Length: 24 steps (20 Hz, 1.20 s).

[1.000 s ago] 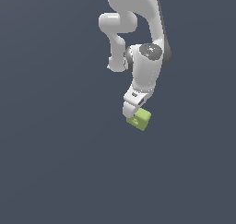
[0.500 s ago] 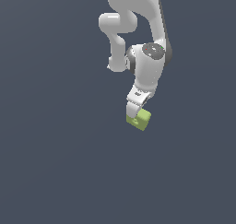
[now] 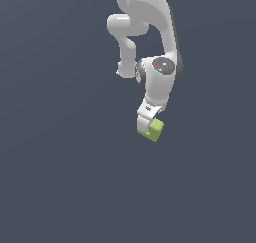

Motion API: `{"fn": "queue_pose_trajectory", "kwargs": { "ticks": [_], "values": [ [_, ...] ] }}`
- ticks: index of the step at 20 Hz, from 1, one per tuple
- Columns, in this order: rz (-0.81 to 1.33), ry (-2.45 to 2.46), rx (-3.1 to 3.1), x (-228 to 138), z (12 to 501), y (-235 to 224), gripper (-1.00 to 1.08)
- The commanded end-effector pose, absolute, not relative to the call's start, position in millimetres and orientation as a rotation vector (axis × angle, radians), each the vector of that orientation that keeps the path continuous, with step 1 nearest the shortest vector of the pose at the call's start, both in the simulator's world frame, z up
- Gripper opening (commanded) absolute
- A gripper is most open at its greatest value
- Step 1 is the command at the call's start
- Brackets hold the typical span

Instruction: Pick up the object and move it to a goal position.

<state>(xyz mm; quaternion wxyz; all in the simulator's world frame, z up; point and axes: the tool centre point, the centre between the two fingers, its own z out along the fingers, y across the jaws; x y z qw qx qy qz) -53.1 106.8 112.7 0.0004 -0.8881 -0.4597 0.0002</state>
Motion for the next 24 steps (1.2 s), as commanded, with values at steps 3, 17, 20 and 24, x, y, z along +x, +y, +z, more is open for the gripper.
{"fn": "queue_pose_trajectory", "kwargs": {
  "ticks": [3,17,20,24],
  "values": [
    [0.0,-1.446,-2.789,-53,98,107,1.0],
    [-0.001,-1.446,-2.79,-52,96,106,-1.0],
    [-0.001,-1.446,-2.79,-52,99,104,-1.0],
    [-0.001,-1.446,-2.79,-53,108,96,-1.0]
  ]
}}
